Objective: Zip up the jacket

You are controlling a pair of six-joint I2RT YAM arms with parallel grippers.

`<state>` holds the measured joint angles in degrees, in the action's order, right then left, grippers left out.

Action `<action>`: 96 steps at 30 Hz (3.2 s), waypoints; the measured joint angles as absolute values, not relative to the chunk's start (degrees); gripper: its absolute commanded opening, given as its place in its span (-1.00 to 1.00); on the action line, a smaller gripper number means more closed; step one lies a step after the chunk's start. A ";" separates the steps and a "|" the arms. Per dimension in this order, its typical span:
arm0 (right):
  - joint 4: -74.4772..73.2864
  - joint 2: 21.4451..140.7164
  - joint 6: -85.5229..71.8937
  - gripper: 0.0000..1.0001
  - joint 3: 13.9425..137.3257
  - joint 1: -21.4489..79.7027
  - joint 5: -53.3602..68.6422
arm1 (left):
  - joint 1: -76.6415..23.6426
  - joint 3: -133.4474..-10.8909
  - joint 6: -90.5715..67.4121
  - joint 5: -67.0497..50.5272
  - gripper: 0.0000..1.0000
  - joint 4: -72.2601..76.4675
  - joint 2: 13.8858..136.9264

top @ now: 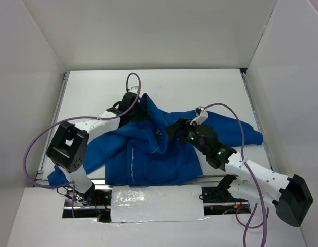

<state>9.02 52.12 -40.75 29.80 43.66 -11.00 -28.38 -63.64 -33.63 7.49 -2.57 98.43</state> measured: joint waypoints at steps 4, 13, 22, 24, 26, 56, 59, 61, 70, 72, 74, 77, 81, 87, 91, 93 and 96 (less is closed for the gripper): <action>9.15 52.49 -40.77 0.80 29.54 43.62 -10.74 | -28.38 -62.41 -33.50 7.68 0.78 -3.25 96.51; 9.34 52.93 -40.77 0.80 29.52 43.59 -9.85 | -28.42 -61.12 -33.28 6.28 0.85 -3.55 94.83; 8.91 52.14 -40.49 0.80 29.52 43.48 -9.85 | -28.45 -66.41 -33.01 5.74 0.48 -5.28 103.55; 8.78 51.64 -40.34 0.80 29.52 43.35 -9.85 | -28.42 -68.25 -32.86 5.96 0.23 -6.55 105.32; 8.71 51.18 -40.16 0.80 29.54 43.24 -9.85 | -28.42 -70.54 -32.23 6.09 -0.34 -7.66 107.09; 14.63 64.38 -31.29 0.81 34.65 28.73 11.94 | -12.75 -59.57 -58.98 -46.06 -1.00 36.12 85.01; 12.82 69.87 -30.83 0.81 40.88 28.73 7.46 | -12.21 -59.46 -62.37 -49.39 -1.00 41.76 84.99; 12.45 73.08 -30.96 0.80 44.99 28.73 5.06 | -12.21 -59.46 -63.00 -50.72 -1.00 42.59 84.25; 9.76 82.98 -31.44 -0.82 55.44 29.04 -0.64 | -12.21 -58.46 -62.39 -52.86 -1.00 42.02 81.54; 8.71 83.55 -31.81 -1.00 55.70 29.17 -0.54 | -12.21 -58.46 -61.36 -52.84 -1.00 41.10 81.34; 7.49 83.09 -31.90 -1.00 55.70 29.21 -0.25 | -12.19 -58.46 -60.29 -52.84 -1.00 39.86 81.12; 5.63 79.13 -31.88 -1.00 55.29 28.38 2.31 | -12.03 -58.19 -59.90 -52.86 -1.00 39.75 81.12; 5.98 66.92 -33.28 -1.00 52.90 22.59 9.50 | -11.79 -57.08 -60.45 -53.47 -1.00 41.47 81.12; 4.32 55.61 -34.13 -1.00 55.02 14.13 21.15 | -11.84 -56.23 -65.14 -56.45 -1.00 50.61 81.47; 2.72 55.96 -33.15 -1.00 55.68 12.93 25.58 | -11.73 -55.99 -71.18 -58.35 -1.00 60.23 83.57; 3.97 55.42 -33.36 -1.00 52.27 11.35 27.75 | -11.70 -55.57 -74.04 -58.98 -1.00 64.05 85.01; 3.95 53.10 -34.87 -1.00 43.79 8.78 28.47 | -11.77 -54.81 -75.94 -59.48 -1.00 65.56 86.30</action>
